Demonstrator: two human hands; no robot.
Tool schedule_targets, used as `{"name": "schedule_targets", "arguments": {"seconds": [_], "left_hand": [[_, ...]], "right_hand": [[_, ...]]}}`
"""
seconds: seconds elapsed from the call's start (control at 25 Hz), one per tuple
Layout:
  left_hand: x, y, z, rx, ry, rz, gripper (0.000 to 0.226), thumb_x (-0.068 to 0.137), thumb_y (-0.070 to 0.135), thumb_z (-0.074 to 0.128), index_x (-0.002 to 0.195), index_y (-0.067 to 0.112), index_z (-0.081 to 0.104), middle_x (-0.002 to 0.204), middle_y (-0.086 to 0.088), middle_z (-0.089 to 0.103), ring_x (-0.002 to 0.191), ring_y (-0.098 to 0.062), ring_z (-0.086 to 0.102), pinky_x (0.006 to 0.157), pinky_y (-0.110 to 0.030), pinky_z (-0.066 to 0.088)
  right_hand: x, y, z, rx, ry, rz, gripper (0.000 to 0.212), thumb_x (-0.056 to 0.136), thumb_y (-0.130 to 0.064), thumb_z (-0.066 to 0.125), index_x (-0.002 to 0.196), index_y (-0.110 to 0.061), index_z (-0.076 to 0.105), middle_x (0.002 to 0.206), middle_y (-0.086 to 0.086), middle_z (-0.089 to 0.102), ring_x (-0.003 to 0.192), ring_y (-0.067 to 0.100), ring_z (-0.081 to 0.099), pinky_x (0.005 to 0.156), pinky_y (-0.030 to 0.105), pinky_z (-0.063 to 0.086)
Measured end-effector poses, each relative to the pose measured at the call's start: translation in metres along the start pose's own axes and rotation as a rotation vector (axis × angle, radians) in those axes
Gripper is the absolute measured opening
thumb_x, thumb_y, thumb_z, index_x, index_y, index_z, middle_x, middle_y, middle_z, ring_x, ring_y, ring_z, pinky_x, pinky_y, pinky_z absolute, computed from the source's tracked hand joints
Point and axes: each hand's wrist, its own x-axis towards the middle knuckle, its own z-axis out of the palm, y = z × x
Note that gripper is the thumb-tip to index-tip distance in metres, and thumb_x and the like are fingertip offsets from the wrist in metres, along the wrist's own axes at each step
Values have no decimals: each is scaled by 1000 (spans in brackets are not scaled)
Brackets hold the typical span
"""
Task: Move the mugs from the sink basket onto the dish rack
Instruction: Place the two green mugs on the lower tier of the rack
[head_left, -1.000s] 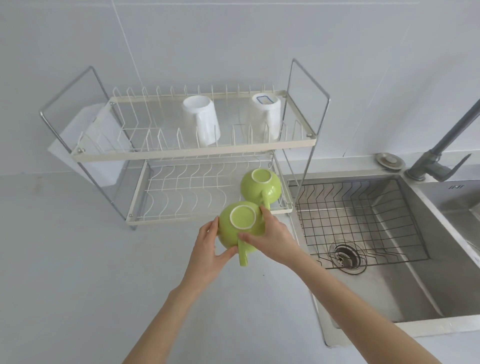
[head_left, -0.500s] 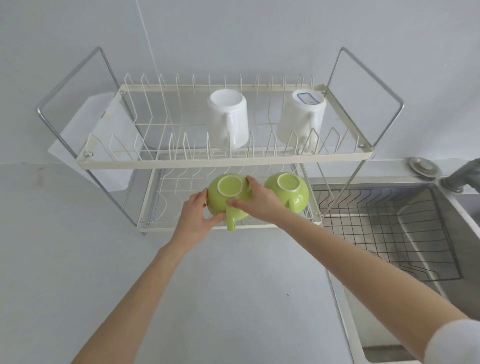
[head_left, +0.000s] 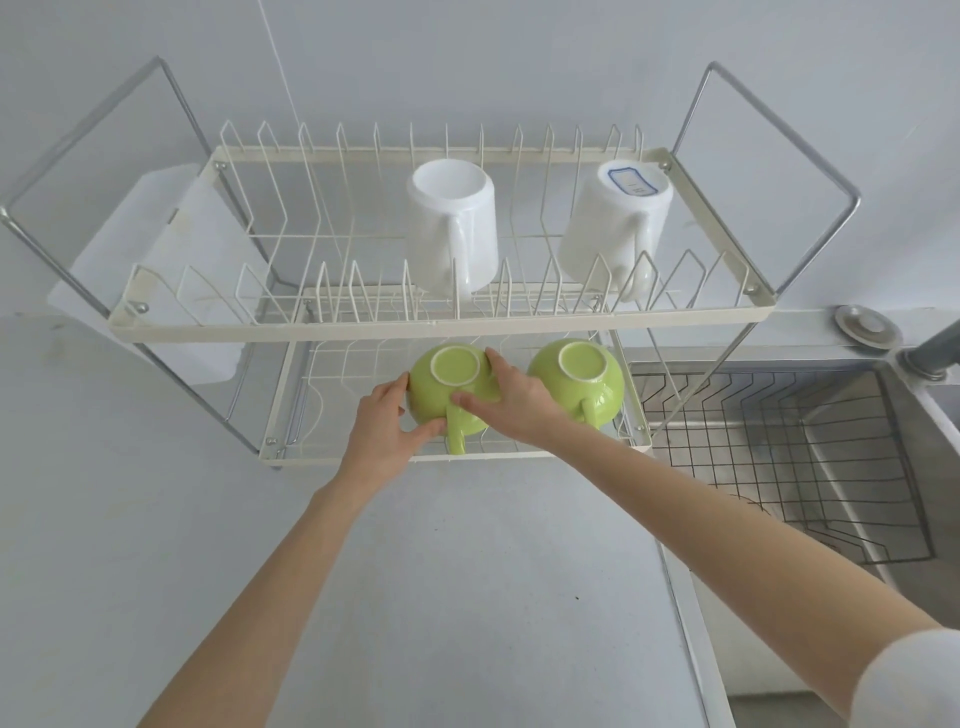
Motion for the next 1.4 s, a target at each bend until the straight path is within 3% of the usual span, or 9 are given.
{"name": "schedule_targets", "arguments": {"seconds": [0.16,0.28,0.4,0.8,0.96,1.04,1.16,1.28,1.4], "left_hand": [[-3,0,3,18,-7,-9,75,80,31,66,141,9,29,136,-12,43,115,-27,45,86,-23,31],[-3,1,1,45,-21,-17,76,79,34,66,140,8,29,137,-14,43,120,-31,42,99,-34,37],[-3,5,0,82,-35,-27,74,79,36,66,139,8,31,136,-16,43,120,-35,40,102,-44,39],[-1,11,-8,126,-98,-53,78,80,31,65,142,8,24,142,-17,38,127,-36,37,107,-47,35],[2,25,-11,71,31,22,68,85,19,59,142,9,24,145,-16,33,133,-32,35,111,-43,30],[5,34,-7,67,36,66,70,84,22,61,142,9,23,147,-16,29,137,-30,29,113,-41,26],[11,41,3,71,2,62,80,81,28,65,144,12,18,154,-15,16,142,-30,17,116,-43,21],[13,41,13,91,-21,33,85,80,30,66,145,15,14,156,-14,9,144,-30,9,117,-45,17],[13,40,17,96,0,42,85,79,28,68,144,14,17,155,-14,14,142,-32,14,117,-42,17]], "right_hand": [[-2,5,1,-8,9,-4,80,89,-44,52,149,-14,10,149,13,36,137,28,34,108,35,34],[-2,4,1,-44,20,-6,79,88,-45,53,149,-13,12,148,13,38,135,28,36,107,36,36],[-2,2,0,-87,37,-11,78,89,-45,52,148,-11,14,148,13,37,134,30,37,104,39,38],[-8,9,-9,-194,72,-131,66,92,-35,50,147,-11,20,151,9,33,133,30,40,104,41,40],[-17,27,-31,-259,166,-229,63,91,-28,53,146,-13,24,155,8,28,142,25,28,115,39,28],[-19,42,-43,-292,224,-206,65,90,-26,55,146,-13,24,157,8,22,146,23,16,119,37,16],[-21,65,-54,-270,233,-91,73,88,-29,59,147,-16,19,159,8,13,147,25,8,120,40,13],[-19,78,-55,-134,229,20,83,83,-34,65,148,-17,16,159,4,12,146,24,12,119,41,17],[-15,84,-52,-15,235,40,83,81,-33,67,148,-18,19,158,1,18,144,23,22,117,38,24]]}}
